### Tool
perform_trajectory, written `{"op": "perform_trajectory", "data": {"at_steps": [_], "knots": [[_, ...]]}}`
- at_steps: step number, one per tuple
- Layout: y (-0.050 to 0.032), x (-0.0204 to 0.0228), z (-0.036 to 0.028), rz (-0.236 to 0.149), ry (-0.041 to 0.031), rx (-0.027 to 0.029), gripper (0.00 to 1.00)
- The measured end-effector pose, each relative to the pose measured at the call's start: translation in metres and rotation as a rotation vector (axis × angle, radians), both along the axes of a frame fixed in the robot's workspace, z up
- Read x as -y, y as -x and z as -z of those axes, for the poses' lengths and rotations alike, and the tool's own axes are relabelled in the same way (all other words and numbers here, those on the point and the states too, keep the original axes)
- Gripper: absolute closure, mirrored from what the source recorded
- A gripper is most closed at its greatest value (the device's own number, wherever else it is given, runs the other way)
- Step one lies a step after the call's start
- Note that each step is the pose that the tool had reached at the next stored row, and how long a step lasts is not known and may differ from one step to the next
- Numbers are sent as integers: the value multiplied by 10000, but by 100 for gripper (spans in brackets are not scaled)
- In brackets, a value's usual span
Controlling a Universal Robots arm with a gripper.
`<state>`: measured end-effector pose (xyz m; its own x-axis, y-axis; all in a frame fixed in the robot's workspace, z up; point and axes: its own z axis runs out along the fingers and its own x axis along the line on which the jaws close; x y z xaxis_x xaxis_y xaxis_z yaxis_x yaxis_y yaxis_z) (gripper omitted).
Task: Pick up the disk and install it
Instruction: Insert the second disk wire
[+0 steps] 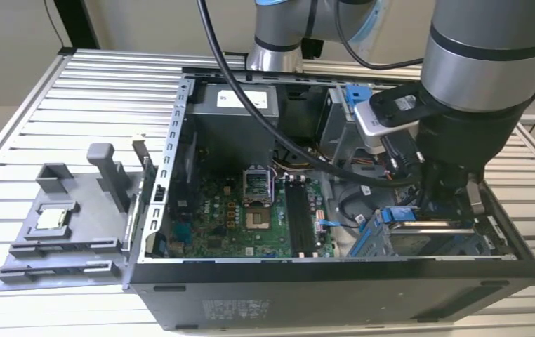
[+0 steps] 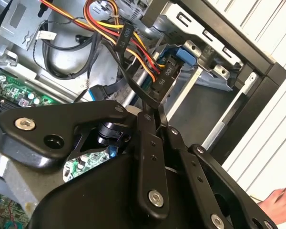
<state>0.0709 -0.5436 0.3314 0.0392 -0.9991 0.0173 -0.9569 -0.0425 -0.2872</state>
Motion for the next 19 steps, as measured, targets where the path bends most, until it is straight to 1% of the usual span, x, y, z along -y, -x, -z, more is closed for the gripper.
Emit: {"op": "perform_trajectory", "data": {"at_steps": [3, 7, 12, 19], "knots": [[0, -3, 0, 93, -4, 0, 100], [0, -8, 0, 316, -12, 0, 100], [0, -26, 0, 506, -14, 0, 100], [-1, -40, 0, 660, -16, 0, 100]]}}
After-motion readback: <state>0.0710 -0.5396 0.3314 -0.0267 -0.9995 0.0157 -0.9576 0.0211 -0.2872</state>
